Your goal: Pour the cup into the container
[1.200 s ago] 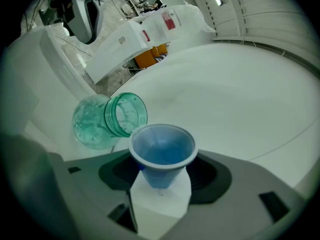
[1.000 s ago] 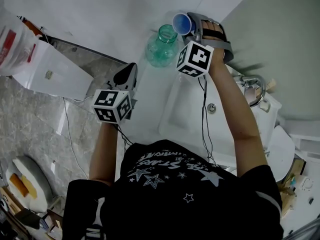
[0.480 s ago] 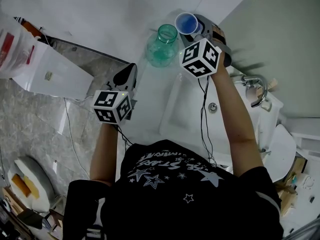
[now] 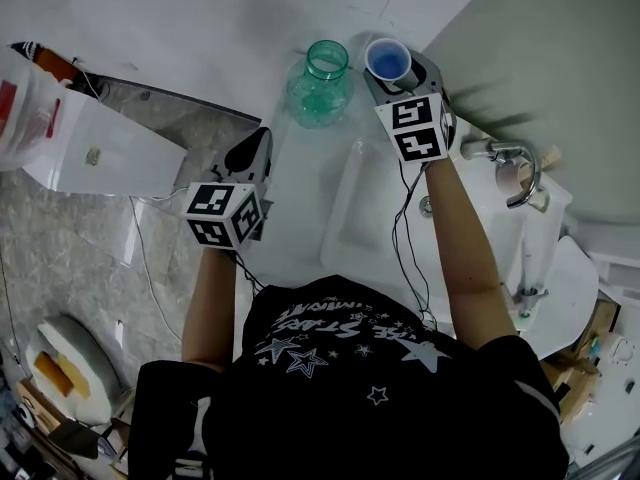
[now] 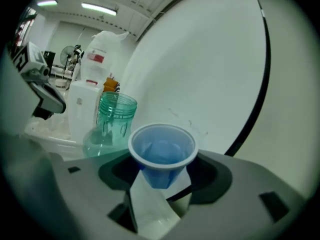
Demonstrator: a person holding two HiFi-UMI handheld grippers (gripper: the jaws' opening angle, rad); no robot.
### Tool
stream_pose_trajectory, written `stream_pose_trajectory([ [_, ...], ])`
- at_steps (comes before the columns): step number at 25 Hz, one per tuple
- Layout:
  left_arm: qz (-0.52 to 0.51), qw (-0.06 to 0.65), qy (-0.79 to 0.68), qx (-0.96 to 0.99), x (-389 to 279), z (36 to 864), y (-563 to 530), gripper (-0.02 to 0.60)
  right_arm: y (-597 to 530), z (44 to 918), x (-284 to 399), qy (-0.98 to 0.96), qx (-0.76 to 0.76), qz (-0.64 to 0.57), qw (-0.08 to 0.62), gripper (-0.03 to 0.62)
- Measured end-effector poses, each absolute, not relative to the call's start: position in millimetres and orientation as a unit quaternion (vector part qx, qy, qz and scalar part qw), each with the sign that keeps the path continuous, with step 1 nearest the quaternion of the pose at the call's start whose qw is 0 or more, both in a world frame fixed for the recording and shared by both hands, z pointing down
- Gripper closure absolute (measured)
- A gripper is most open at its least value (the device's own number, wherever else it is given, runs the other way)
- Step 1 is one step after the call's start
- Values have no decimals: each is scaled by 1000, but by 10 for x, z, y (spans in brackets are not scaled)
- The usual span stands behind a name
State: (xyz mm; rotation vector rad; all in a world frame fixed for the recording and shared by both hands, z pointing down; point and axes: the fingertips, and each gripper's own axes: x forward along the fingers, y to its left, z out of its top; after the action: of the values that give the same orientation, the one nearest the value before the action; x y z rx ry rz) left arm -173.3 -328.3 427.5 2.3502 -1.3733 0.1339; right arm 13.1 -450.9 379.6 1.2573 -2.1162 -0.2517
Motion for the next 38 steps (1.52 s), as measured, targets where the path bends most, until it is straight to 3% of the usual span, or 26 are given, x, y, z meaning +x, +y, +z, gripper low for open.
stream_pose_trajectory([
  [13, 72, 226, -484, 842, -1624, 4519, -3293, 572, -4345, 4656, 362, -828, 517, 64, 206, 299],
  [38, 105, 251, -471, 839, -1498, 4840, -3280, 572, -4178, 5474, 271, -823, 502, 92, 250, 296],
])
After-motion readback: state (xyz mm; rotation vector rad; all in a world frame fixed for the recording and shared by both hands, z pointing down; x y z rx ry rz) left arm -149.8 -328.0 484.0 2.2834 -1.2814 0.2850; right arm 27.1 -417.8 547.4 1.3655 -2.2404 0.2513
